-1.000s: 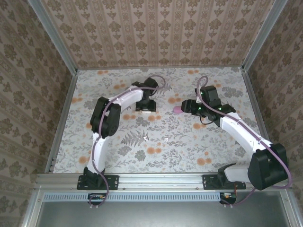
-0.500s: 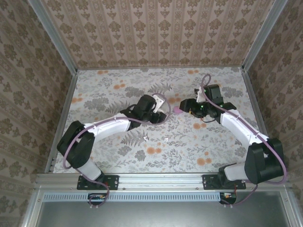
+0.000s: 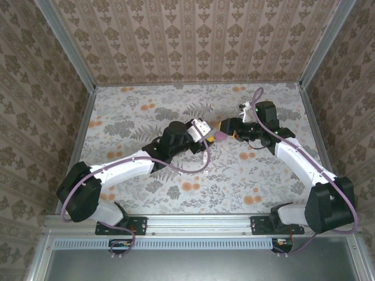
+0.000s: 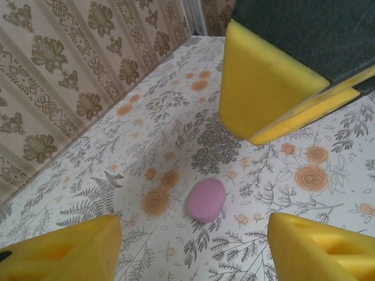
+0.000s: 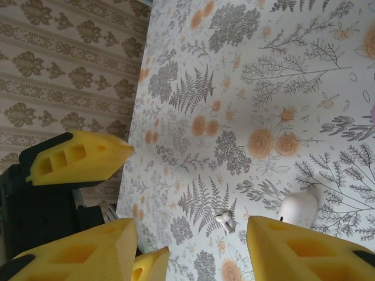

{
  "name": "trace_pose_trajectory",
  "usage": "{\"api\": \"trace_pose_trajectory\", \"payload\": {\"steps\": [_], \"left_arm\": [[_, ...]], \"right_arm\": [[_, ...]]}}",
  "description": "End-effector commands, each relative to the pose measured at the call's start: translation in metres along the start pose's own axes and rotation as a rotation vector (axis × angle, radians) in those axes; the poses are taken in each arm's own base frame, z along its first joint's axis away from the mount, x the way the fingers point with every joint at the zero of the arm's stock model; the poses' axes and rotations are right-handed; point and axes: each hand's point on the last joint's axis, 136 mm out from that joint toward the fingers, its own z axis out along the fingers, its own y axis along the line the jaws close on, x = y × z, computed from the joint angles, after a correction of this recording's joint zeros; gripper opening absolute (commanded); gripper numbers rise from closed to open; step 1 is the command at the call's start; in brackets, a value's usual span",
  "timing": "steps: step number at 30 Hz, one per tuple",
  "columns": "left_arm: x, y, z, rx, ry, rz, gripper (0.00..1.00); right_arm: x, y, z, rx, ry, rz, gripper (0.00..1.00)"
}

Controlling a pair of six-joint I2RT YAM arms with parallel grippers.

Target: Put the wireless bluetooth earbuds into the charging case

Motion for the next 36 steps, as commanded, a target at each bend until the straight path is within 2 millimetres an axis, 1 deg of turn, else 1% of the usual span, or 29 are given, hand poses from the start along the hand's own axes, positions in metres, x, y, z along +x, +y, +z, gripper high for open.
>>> {"api": "trace_pose_trajectory", "payload": {"steps": [1, 4, 7, 9, 12, 14, 16, 18, 20, 24, 28, 29, 30, 36], "left_arm": [[0.001, 0.000, -0.002, -0.012, 0.003, 0.017, 0.68], [0.005, 0.006, -0.007, -0.042, -0.003, -0.051, 0.68], [0.008, 0.024, -0.017, -0.104, -0.005, -0.157, 0.67], [0.015, 0.041, -0.026, -0.167, -0.001, -0.245, 0.67], [0.031, 0.068, -0.043, -0.261, 0.009, -0.391, 0.67], [0.050, 0.087, -0.053, -0.310, 0.040, -0.525, 0.66], [0.069, 0.094, -0.058, -0.282, 0.096, -0.635, 0.64], [0.088, 0.099, -0.064, -0.296, 0.163, -0.723, 0.64], [0.104, 0.099, -0.068, -0.296, 0.226, -0.771, 0.63], [0.114, 0.101, -0.073, -0.320, 0.248, -0.798, 0.64], [0.125, 0.113, -0.083, -0.394, 0.243, -0.848, 0.64], [0.127, 0.116, -0.086, -0.409, 0.239, -0.864, 0.64], [0.129, 0.118, -0.088, -0.419, 0.238, -0.876, 0.64], [0.142, 0.124, -0.104, -0.468, 0.234, -0.924, 0.65]], "right_arm": [[0.005, -0.014, -0.005, 0.088, -0.019, -0.012, 0.53], [0.018, -0.036, -0.001, 0.175, 0.020, 0.028, 0.51], [0.036, -0.053, 0.007, 0.246, 0.081, 0.064, 0.51], [0.046, -0.059, 0.015, 0.283, 0.113, 0.058, 0.51], [0.061, -0.069, 0.034, 0.342, 0.186, 0.059, 0.53], [0.074, -0.072, 0.052, 0.361, 0.244, 0.056, 0.53], [0.082, -0.078, 0.066, 0.374, 0.276, 0.073, 0.51], [0.091, -0.078, 0.082, 0.350, 0.312, 0.084, 0.50], [0.099, -0.080, 0.094, 0.377, 0.337, 0.078, 0.50], [0.109, -0.088, 0.109, 0.485, 0.389, -0.001, 0.56], [0.115, -0.090, 0.125, 0.539, 0.443, -0.035, 0.59], [0.116, -0.093, 0.128, 0.573, 0.448, -0.054, 0.60], [0.120, -0.097, 0.127, 0.610, 0.470, -0.063, 0.61], [0.128, -0.105, 0.131, 0.742, 0.519, -0.153, 0.63]]}}
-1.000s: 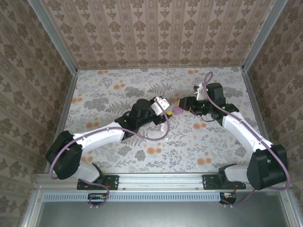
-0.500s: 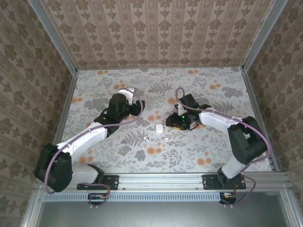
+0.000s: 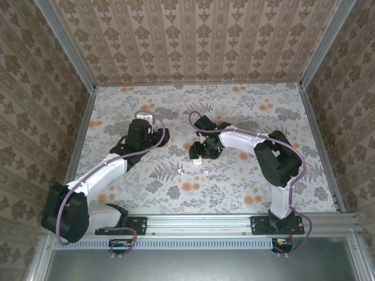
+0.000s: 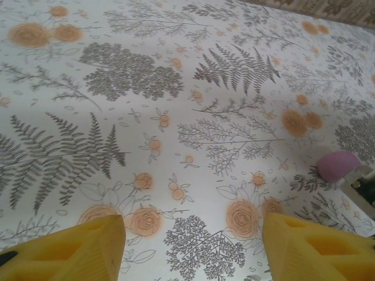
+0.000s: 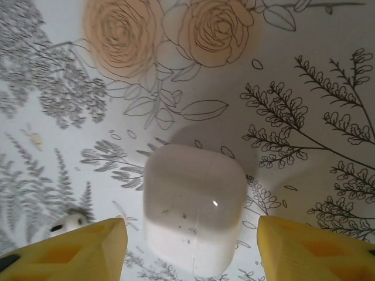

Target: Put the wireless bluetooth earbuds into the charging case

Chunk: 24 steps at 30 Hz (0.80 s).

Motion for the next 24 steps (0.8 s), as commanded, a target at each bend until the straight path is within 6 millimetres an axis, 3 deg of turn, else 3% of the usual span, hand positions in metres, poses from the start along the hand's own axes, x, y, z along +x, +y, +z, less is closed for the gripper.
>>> {"api": "trace_pose_trajectory", "payload": {"steps": [1, 7, 16, 24], "left_arm": [[0.004, 0.012, -0.007, -0.027, -0.008, -0.061, 0.65], [0.003, 0.026, -0.010, -0.046, -0.026, -0.099, 0.65], [0.004, 0.029, -0.011, -0.046, -0.027, -0.114, 0.65], [0.000, 0.026, -0.010, -0.036, -0.032, -0.116, 0.65]], "right_arm": [[0.013, -0.019, 0.004, 0.169, 0.043, -0.046, 0.64], [0.016, -0.011, 0.011, 0.210, 0.060, -0.098, 0.64], [0.014, -0.031, 0.006, 0.305, 0.051, -0.296, 0.61], [0.002, -0.017, 0.016, 0.234, 0.028, -0.423, 0.64]]}}
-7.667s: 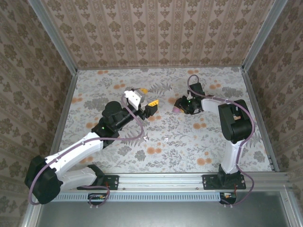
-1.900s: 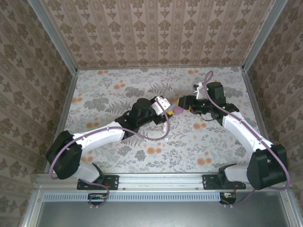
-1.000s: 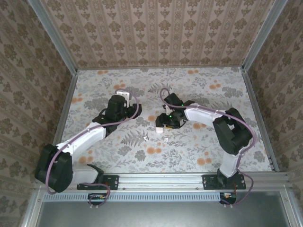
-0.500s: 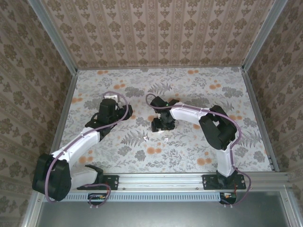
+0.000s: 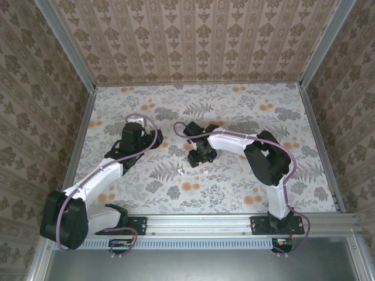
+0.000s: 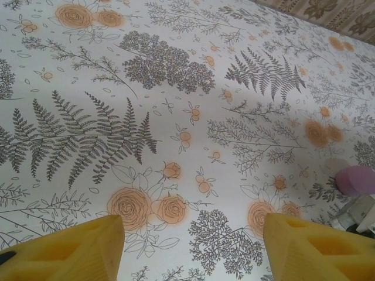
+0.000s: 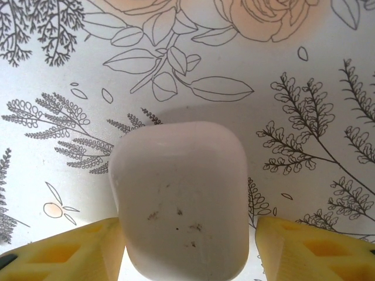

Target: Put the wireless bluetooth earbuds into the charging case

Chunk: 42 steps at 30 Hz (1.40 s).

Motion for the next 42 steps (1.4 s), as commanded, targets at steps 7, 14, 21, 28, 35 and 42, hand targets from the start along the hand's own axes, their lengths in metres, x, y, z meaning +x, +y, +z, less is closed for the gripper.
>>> {"api": "trace_pose_trajectory", "payload": {"steps": [7, 14, 21, 28, 35, 42], "left_arm": [[-0.004, 0.001, -0.004, 0.003, -0.014, -0.024, 0.65], [-0.006, -0.001, -0.004, 0.012, -0.006, -0.033, 0.65], [-0.018, -0.032, -0.010, 0.158, -0.011, -0.019, 0.65], [-0.043, -0.073, -0.031, 0.344, -0.077, 0.033, 0.65], [-0.051, -0.116, -0.055, 0.551, -0.092, 0.118, 0.65], [-0.044, -0.167, -0.087, 0.768, -0.060, 0.229, 0.68]], "right_arm": [[-0.010, -0.006, 0.012, 0.005, -0.026, -0.081, 0.56], [-0.018, -0.005, -0.004, -0.024, -0.120, -0.082, 0.47], [-0.035, 0.010, -0.077, -0.160, -0.455, -0.213, 0.44], [-0.030, 0.019, -0.161, -0.131, -0.813, -0.541, 0.43], [-0.018, 0.019, -0.219, -0.015, -1.078, -0.733, 0.42], [-0.017, 0.009, -0.229, 0.082, -1.091, -0.756, 0.42]]}}
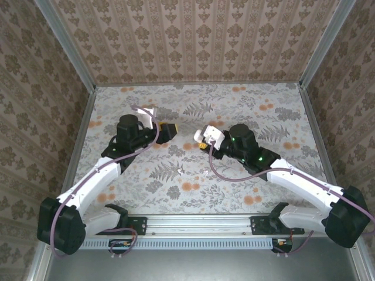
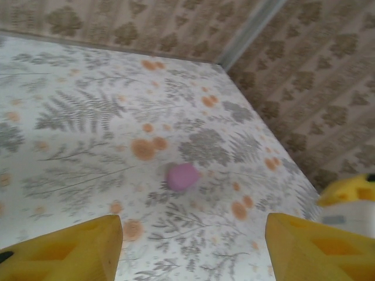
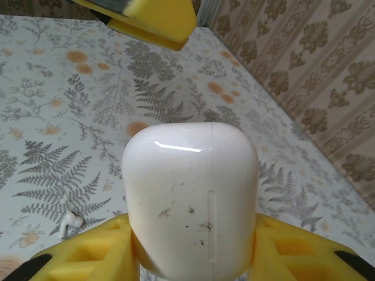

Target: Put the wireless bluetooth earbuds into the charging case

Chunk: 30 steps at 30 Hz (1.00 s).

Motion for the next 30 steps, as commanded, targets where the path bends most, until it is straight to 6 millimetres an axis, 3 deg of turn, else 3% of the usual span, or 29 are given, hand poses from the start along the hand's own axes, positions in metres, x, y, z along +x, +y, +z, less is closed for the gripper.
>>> {"api": "trace_pose_trajectory", "payload": {"steps": [1, 5, 14, 24, 30], "left_arm": [[-0.017, -0.054, -0.005, 0.183, -0.010, 0.122, 0.69], [-0.008, -0.076, -0.001, 0.243, 0.034, 0.173, 0.71], [0.015, -0.090, 0.021, 0.284, 0.151, 0.189, 0.72], [0.039, -0.101, 0.034, 0.352, 0.296, 0.185, 0.63], [0.041, -0.099, 0.043, 0.350, 0.313, 0.171, 0.48]], "right_arm": [[-0.009, -0.007, -0.004, 0.043, -0.026, -0.071, 0.42], [-0.008, -0.006, -0.002, 0.039, -0.020, -0.063, 0.42], [-0.009, -0.007, -0.001, 0.042, -0.023, -0.059, 0.42], [-0.009, -0.011, -0.001, 0.066, -0.015, -0.050, 0.42], [-0.009, -0.013, -0.002, 0.072, -0.019, -0.046, 0.42]]}}
